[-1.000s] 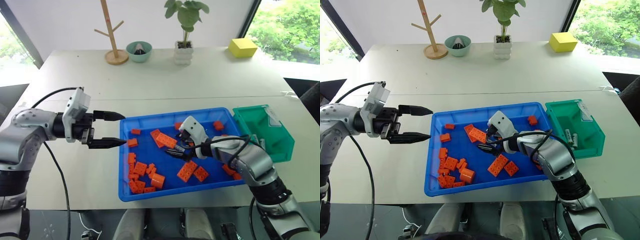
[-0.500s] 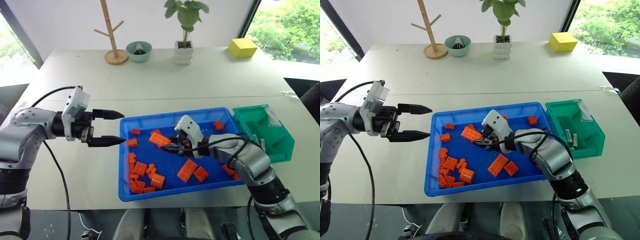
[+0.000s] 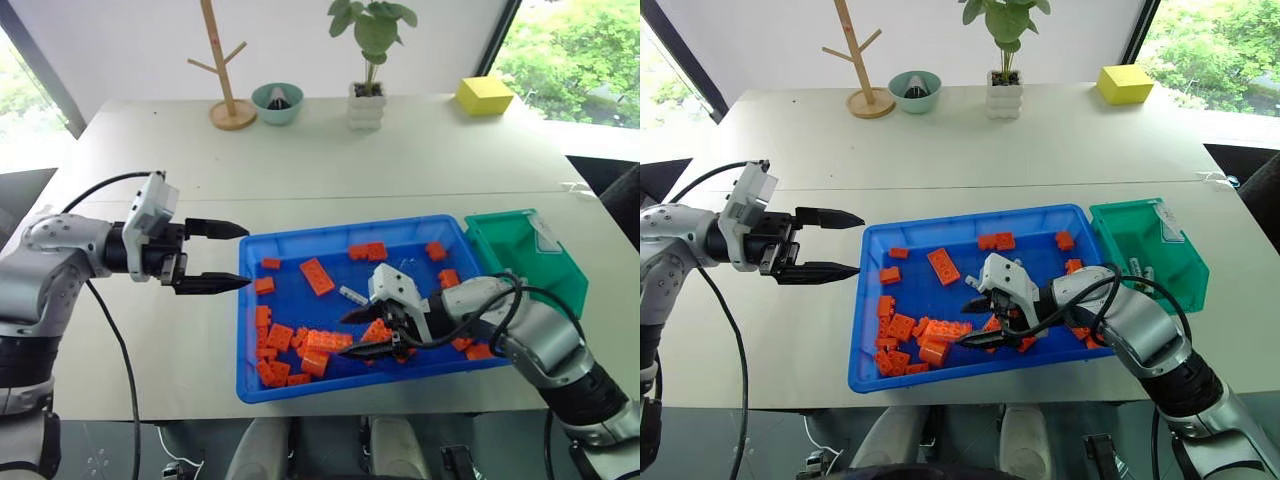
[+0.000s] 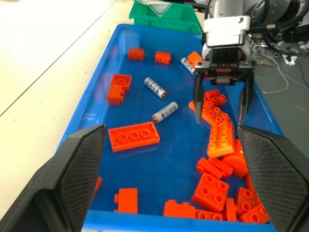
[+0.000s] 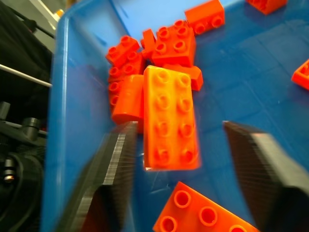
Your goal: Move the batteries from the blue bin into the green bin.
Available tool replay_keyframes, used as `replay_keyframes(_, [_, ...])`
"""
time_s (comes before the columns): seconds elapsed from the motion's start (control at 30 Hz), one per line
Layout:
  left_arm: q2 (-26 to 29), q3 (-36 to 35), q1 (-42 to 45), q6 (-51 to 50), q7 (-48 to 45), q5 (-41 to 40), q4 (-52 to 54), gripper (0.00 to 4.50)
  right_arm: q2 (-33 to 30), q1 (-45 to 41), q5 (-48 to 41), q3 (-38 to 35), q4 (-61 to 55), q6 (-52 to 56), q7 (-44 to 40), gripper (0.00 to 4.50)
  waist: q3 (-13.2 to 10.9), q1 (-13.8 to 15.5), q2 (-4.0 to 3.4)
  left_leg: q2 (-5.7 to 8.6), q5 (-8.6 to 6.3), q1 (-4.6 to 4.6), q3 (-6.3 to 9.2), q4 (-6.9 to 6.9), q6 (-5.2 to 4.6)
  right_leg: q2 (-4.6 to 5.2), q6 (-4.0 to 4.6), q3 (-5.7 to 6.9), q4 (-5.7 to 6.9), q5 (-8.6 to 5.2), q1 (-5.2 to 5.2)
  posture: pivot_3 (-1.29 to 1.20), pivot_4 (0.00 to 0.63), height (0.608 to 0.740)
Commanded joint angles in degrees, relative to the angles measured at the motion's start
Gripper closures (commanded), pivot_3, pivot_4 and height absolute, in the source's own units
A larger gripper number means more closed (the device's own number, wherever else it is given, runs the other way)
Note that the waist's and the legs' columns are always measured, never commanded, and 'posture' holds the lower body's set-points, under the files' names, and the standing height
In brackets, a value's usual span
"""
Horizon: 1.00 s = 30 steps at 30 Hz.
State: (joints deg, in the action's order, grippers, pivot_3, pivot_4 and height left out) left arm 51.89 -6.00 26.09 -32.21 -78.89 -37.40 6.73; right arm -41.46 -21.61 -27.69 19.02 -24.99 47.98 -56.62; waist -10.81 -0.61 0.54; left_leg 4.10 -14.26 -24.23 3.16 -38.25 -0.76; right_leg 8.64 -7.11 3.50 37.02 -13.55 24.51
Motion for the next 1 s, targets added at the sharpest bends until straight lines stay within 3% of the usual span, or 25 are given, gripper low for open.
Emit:
replay_keyframes(0.03, [1.0, -0.62, 1.52, 0.71, -0.64, 0.19, -0.06, 0.0, 0.69, -1.03, -0.99, -2.58, -1.74, 0.25, 1.28, 0.15, 0.0, 0.06, 0.0, 0.0, 0.0, 0.0, 0.0, 0.0, 0.0, 0.0, 0.0, 0.0, 0.0, 0.0, 0.0, 0.0, 0.15, 0.702])
replay_keyframes(0.3, [0.11, 0.08, 2.7, 1.51, -1.01, 1.22, -1.2, 0.0, -1.4, -2.92, -2.44, -7.82, -1.32, 2.13, 2.41, 0.15, 0.0, 0.03, 0.01, 0.0, 0.0, 0.0, 0.01, 0.01, 0.0, -0.01, 0.0, 0.01, -0.01, 0.0, 0.0, 0.0, 0.15, 0.702])
replay_keyframes(0.7, [-0.39, 0.29, 3.32, 1.06, -0.78, 1.14, -0.54, 0.0, 2.56, -2.28, 7.74, -0.75, 4.94, -0.88, 9.73, 0.15, 0.0, -0.04, 0.01, 0.0, 0.0, 0.0, -0.01, 0.01, 0.0, 0.0, 0.0, 0.0, 0.0, 0.0, 0.01, 0.0, 0.15, 0.702])
replay_keyframes(0.8, [-0.37, 0.17, 3.43, 0.76, -0.58, 0.98, -0.3, 0.0, 2.54, -1.74, 10.78, 1.34, 5.38, -2.01, 10.72, 1.0, 0.0, -0.02, 0.01, 0.01, 0.0, 0.0, 0.0, 0.0, 0.0, -0.01, 0.0, 0.0, 0.01, 0.0, 0.01, 0.0, 0.15, 0.702])
replay_keyframes(1.0, [-0.46, 0.28, 3.91, 0.66, -0.43, 1.08, -0.51, 0.0, 3.42, -1.45, 10.23, 0.8, 2.02, -0.36, 10.81, 4.12, 0.0, -0.03, 0.01, 0.01, 0.0, 0.0, 0.0, 0.0, 0.0, -0.02, 0.0, 0.0, 0.01, 0.0, 0.0, 0.0, 0.15, 0.702])
